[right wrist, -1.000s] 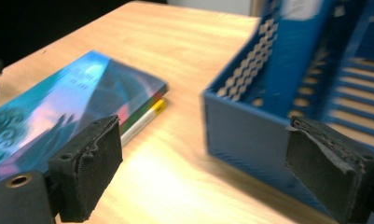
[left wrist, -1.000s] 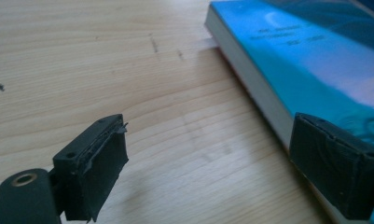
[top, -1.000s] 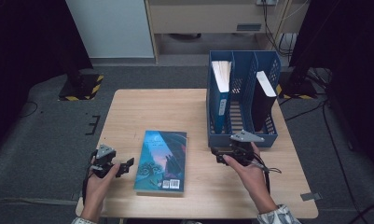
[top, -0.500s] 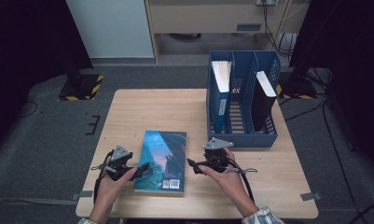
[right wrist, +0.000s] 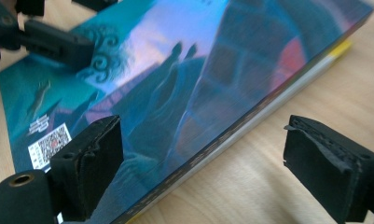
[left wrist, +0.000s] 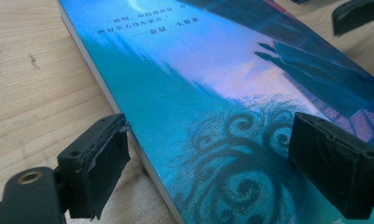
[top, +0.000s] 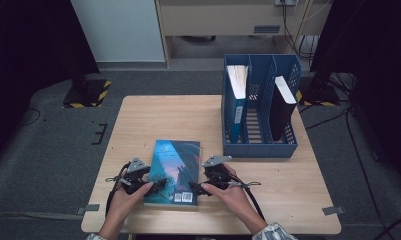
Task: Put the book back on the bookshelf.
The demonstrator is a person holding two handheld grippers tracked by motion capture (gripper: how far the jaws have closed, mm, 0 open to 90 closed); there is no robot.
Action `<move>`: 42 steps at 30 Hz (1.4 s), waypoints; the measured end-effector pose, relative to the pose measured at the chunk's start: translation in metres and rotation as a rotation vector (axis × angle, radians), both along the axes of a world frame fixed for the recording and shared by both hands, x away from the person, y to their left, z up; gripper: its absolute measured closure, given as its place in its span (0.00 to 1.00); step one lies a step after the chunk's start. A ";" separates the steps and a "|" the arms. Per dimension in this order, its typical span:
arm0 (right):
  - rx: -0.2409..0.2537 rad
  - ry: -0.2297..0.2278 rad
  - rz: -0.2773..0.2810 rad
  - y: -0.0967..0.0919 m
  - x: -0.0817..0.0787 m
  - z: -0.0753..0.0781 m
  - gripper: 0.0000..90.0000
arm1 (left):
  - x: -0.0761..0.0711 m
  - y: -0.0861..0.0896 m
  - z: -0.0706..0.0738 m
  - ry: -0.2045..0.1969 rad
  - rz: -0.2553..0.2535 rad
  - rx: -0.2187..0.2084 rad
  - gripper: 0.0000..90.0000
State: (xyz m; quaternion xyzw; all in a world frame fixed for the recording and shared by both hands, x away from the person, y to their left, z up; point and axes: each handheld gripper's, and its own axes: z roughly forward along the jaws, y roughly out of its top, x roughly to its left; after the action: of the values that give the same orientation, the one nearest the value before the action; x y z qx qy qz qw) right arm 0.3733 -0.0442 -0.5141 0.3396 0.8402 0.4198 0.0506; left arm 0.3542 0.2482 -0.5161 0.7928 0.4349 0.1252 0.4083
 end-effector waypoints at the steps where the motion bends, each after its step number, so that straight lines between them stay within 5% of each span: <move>1: -0.008 0.010 0.007 0.002 0.000 -0.002 0.13 | 0.000 0.000 0.000 0.000 -0.001 -0.001 0.13; 22: 0.108 0.129 0.050 0.007 0.010 -0.019 0.07 | 0.000 0.002 0.001 0.010 0.002 -0.010 0.17; 34: 0.105 0.128 0.067 0.005 0.011 -0.022 0.01 | 0.002 0.002 0.000 0.019 -0.026 -0.024 0.19; 42: 0.103 0.128 0.069 0.005 0.012 -0.022 0.00 | 0.013 0.003 -0.002 0.058 -0.037 -0.042 0.16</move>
State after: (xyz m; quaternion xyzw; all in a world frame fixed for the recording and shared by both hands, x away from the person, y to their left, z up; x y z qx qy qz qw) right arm 0.3851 -0.0391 -0.5357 0.3385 0.8303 0.4414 -0.0354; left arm 0.3676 0.2508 -0.5176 0.7953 0.4343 0.0855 0.4143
